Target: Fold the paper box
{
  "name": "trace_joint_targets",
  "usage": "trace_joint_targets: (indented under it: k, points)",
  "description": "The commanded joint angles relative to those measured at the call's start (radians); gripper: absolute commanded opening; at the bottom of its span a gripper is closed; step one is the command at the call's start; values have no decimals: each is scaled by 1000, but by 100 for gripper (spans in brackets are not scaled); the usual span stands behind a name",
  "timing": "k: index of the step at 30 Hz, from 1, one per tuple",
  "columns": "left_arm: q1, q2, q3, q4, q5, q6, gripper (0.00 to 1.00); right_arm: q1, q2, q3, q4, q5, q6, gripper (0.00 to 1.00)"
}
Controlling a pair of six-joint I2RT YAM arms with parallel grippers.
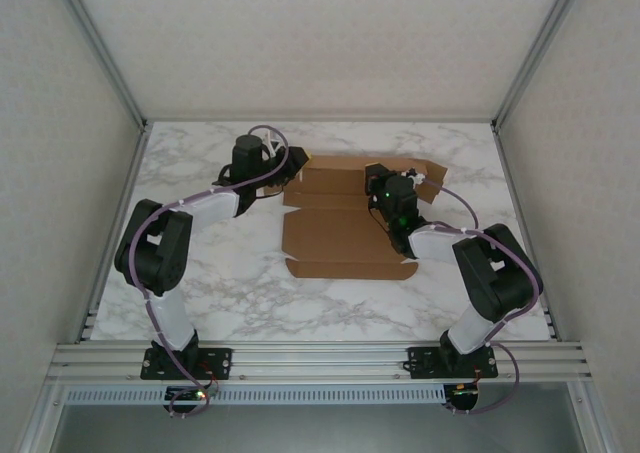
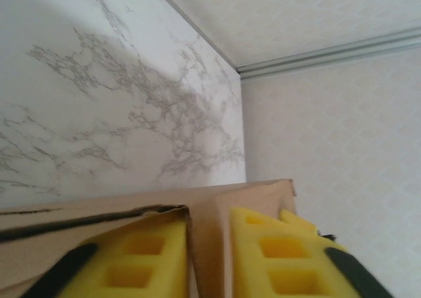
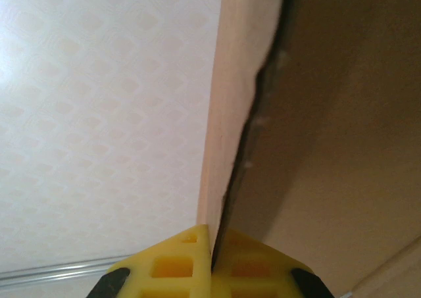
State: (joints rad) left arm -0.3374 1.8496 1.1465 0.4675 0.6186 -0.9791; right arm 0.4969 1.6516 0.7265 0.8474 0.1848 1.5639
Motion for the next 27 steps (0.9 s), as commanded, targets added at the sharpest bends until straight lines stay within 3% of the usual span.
trace_joint_targets:
  k: [1, 5, 10, 14, 20, 24, 27]
  points:
    - [17, -49, -13, -25, -20, 54, 38, 24, 10, 1, -97, 18, -13, 0]
    - [22, -145, -50, -171, -124, 153, 46, 25, -2, 10, -113, 56, -11, 0]
    - [22, -350, -195, -242, -331, 238, 48, 22, 1, 28, -127, 60, -14, 0]
    - [11, -448, -298, -263, -405, 275, 45, 22, 15, 35, -120, 46, -18, 0]
    - [-118, -353, -313, -335, -563, 393, 31, 22, 28, 29, -112, 21, -19, 0]
    - [-153, -243, -285, -307, -611, 386, 30, 19, 26, 18, -115, 12, -24, 0]
    - [-152, -186, -278, -228, -610, 394, 36, 19, 29, 16, -110, 3, -23, 0]
